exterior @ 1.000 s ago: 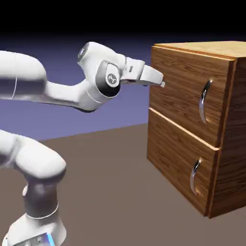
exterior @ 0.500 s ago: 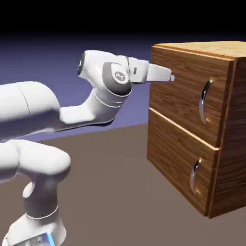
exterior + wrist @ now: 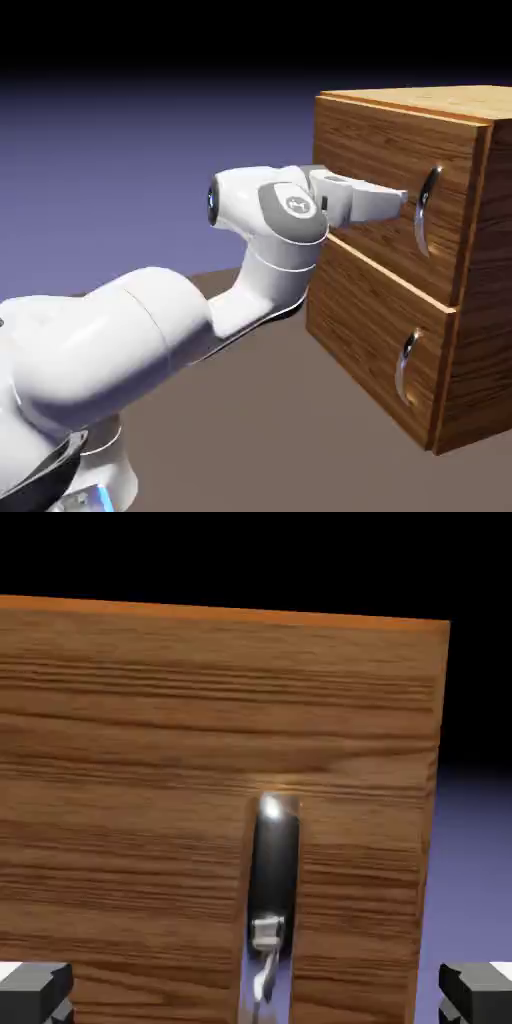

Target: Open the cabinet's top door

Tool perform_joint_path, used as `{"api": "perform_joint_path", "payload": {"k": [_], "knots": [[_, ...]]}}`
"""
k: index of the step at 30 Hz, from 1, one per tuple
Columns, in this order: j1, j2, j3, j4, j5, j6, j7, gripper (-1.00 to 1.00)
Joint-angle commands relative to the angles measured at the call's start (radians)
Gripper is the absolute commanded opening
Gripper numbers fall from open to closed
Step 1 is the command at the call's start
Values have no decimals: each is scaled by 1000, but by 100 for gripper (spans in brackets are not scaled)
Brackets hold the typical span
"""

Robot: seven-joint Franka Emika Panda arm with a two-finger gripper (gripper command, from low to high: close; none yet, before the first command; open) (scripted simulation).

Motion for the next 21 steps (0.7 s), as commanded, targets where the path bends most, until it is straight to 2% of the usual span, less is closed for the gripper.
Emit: {"api": "perform_joint_path", "payload": {"k": [1, 6, 11, 12, 17, 21], "knots": [[20, -15, -21, 6, -44, -7, 23, 100], [97, -74, -102, 28, -212, -35, 110, 100], [252, -60, -140, 170, -250, -48, 108, 100], [252, -60, -140, 170, -250, -48, 108, -100], [145, -40, -93, 30, -282, -159, 202, -100], [93, 69, -78, 12, -352, -150, 376, -100]]}}
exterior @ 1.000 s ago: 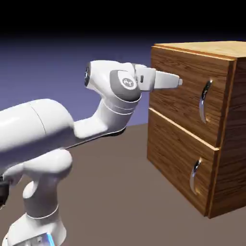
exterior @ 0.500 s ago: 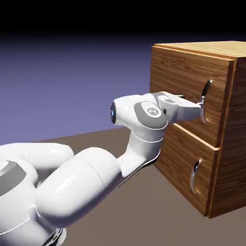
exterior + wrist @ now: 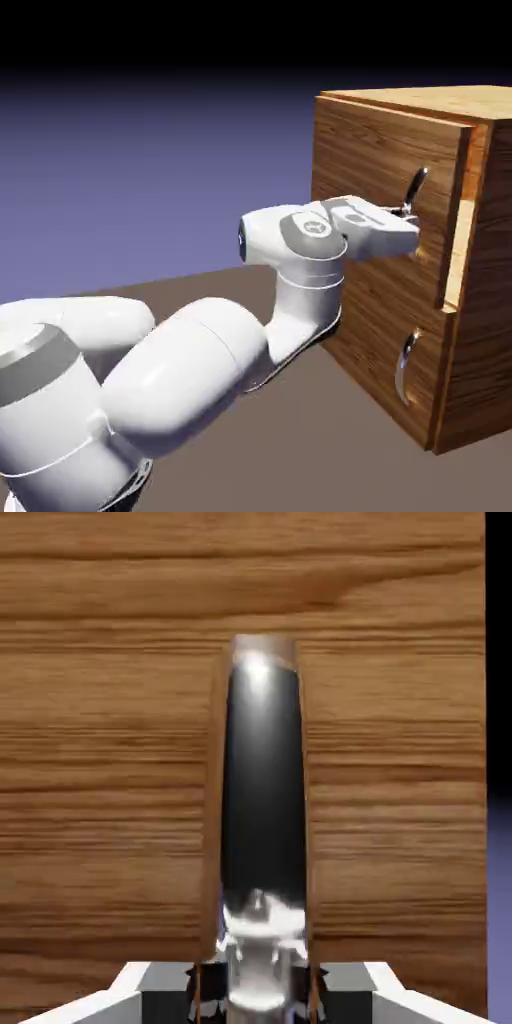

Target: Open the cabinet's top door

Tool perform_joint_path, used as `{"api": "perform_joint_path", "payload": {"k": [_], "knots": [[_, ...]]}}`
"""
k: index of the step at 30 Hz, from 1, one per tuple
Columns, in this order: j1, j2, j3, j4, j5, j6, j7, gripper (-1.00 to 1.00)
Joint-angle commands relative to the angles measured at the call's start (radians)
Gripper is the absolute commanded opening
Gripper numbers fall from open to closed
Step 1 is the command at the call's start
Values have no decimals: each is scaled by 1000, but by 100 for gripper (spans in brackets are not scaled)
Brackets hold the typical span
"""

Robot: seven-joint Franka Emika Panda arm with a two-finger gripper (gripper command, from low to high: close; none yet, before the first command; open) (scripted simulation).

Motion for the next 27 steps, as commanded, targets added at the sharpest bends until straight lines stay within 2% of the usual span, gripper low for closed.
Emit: {"api": "perform_joint_path", "payload": {"k": [1, 12, 27], "knots": [[-6, 31, 1, 7, -18, 13, 44, -100], [-93, 414, 47, 137, -160, 224, 513, -100], [-627, 424, 543, -238, 166, 34, 538, -100]]}}
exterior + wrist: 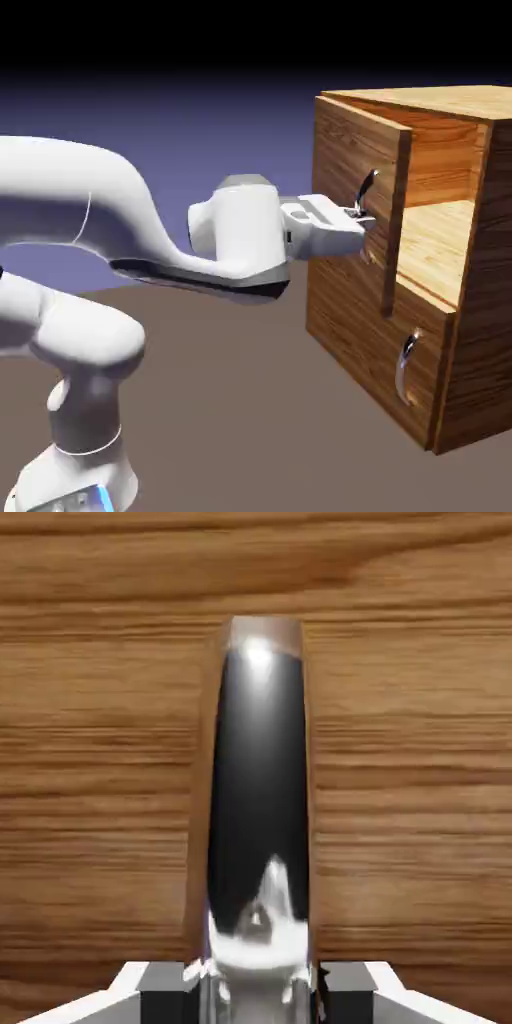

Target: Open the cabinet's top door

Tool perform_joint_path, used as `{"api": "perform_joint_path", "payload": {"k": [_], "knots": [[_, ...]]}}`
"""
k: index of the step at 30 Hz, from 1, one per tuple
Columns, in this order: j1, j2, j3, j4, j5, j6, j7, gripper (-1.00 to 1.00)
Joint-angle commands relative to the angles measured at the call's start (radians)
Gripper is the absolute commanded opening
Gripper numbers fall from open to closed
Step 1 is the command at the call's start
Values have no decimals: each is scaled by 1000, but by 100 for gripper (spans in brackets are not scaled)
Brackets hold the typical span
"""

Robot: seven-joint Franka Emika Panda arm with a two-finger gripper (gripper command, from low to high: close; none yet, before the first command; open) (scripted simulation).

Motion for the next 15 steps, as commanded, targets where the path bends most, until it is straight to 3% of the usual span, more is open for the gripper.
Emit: {"api": "perform_joint_path", "payload": {"k": [1, 15], "knots": [[-32, -6, 36, -19, 27, -7, 1, -100], [-407, -162, 540, -220, 472, -24, -49, -100]]}}
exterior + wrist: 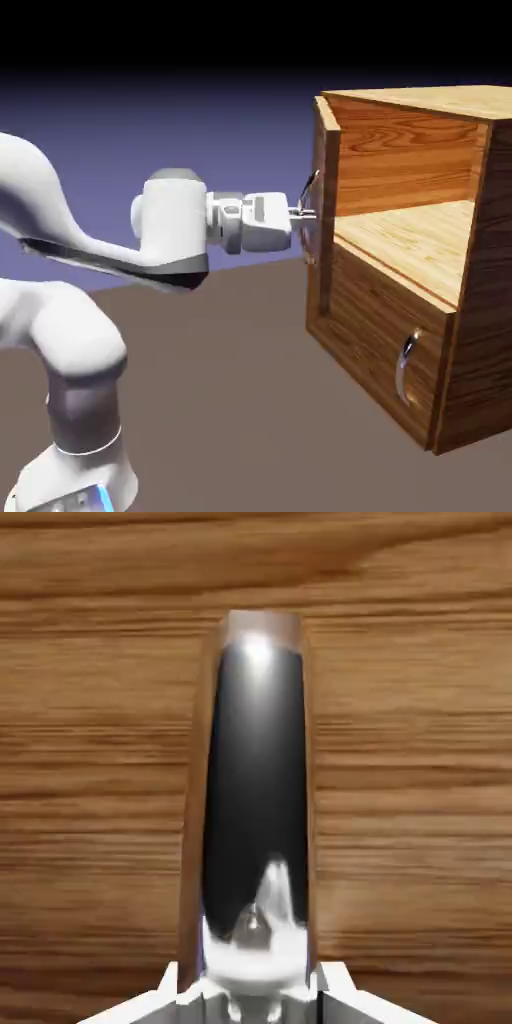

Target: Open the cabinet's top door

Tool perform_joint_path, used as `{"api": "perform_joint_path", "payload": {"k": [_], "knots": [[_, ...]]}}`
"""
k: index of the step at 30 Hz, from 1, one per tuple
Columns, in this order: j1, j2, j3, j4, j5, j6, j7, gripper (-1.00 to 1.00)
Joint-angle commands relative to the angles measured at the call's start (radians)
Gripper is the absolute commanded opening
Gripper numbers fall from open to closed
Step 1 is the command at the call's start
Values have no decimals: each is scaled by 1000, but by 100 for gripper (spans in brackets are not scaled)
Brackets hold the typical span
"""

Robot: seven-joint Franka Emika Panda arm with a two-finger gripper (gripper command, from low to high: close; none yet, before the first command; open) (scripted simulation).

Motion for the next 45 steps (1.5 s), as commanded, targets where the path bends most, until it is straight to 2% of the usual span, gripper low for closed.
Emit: {"api": "perform_joint_path", "payload": {"k": [1, 14, 23, 32, 45], "knots": [[-6, -21, 26, -14, 43, -11, -21, -100], [75, -230, 365, -125, 609, -253, -261, -100], [186, -205, 678, -68, 989, -547, -315, -100], [121, -38, 1004, 152, 1295, -862, -290, -100], [-282, 122, 1418, 621, 1542, -1255, -270, -100]]}}
